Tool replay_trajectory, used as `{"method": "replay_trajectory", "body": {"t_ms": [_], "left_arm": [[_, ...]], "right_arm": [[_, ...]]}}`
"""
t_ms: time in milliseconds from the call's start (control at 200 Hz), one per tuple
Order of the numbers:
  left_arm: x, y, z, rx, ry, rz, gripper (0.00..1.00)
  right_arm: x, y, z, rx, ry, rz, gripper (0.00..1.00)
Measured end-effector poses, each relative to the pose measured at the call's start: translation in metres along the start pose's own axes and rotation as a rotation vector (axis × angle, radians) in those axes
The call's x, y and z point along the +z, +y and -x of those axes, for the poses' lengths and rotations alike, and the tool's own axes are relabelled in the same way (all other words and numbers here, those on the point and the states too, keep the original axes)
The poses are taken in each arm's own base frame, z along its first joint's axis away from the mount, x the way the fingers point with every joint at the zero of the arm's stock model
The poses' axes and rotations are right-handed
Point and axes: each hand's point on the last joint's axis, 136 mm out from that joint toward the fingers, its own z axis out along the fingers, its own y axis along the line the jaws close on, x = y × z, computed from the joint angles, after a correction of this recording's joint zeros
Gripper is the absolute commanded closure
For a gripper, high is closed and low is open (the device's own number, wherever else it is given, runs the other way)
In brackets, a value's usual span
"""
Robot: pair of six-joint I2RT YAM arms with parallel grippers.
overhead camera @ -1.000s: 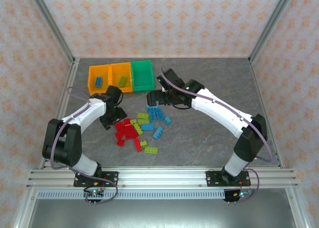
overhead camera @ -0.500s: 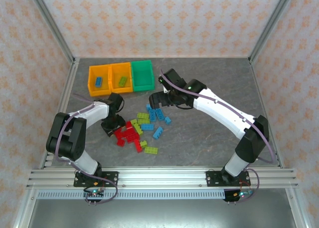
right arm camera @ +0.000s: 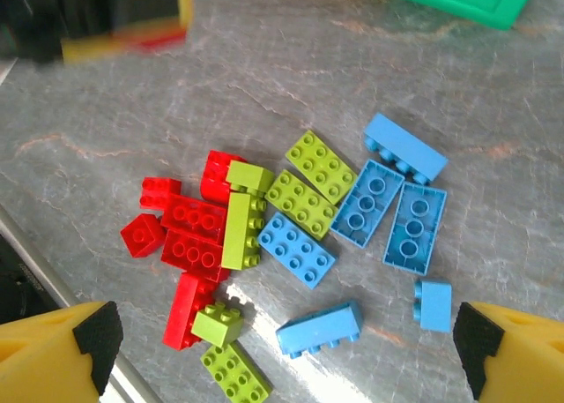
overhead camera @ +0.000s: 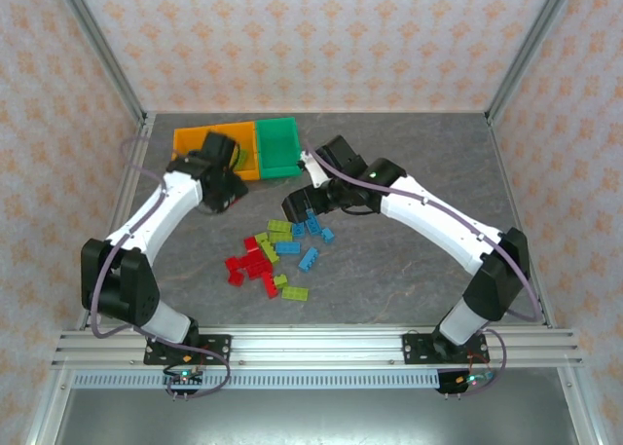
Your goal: Sort the legos into containers by color
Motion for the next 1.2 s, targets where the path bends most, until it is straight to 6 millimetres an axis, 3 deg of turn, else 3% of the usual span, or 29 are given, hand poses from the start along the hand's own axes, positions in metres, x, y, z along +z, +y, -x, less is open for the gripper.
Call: {"method": "replay_trajectory", "body": {"t_ms": [85, 185, 255, 365, 475, 551, 626, 811, 991, 1086, 1201], "left_arm": [[-0.023, -0.053, 0.033, 0.042, -0.08, -0.109, 0.68], [-0.014, -0.094, 0.057, 0.083, -0.108, -0.147, 0.69], [0.015, -0.11, 0.068, 0.106, -0.1, -0.124, 0.69], [0.079, -0.132, 0.082, 0.145, -0.067, -0.079, 0.68], [0.131, -0.139, 0.084, 0.168, -0.03, -0.043, 0.54], [0.15, -0.142, 0.085, 0.171, -0.019, -0.031, 0.42], [0.156, -0.148, 0.089, 0.179, -0.023, -0.037, 0.39], [0.138, -0.161, 0.1, 0.179, -0.057, -0.078, 0.39], [0.105, -0.156, 0.1, 0.22, -0.064, -0.068, 0.39], [0.063, -0.143, 0.097, 0.265, -0.087, -0.052, 0.39], [-0.012, -0.12, 0.091, 0.337, -0.159, -0.06, 0.39]], "right_arm": [[-0.002, -0.001, 0.002, -0.021, -0.034, -0.005, 0.01], [-0.002, -0.011, 0.007, -0.028, -0.071, -0.06, 0.01], [-0.002, -0.02, 0.01, -0.03, -0.086, -0.11, 0.01], [-0.001, -0.032, 0.008, -0.034, -0.088, -0.175, 0.01], [-0.002, -0.042, 0.0, -0.036, -0.081, -0.222, 0.0], [-0.005, -0.048, -0.007, -0.037, -0.079, -0.25, 0.0], [-0.008, -0.053, -0.013, -0.037, -0.073, -0.276, 0.0], [-0.009, -0.062, -0.02, -0.037, -0.066, -0.316, 0.01], [0.001, -0.062, -0.032, -0.057, -0.024, -0.297, 0.0], [0.016, -0.059, -0.038, -0.073, 0.025, -0.267, 0.02], [0.047, -0.059, -0.049, -0.092, 0.104, -0.234, 0.03]]}}
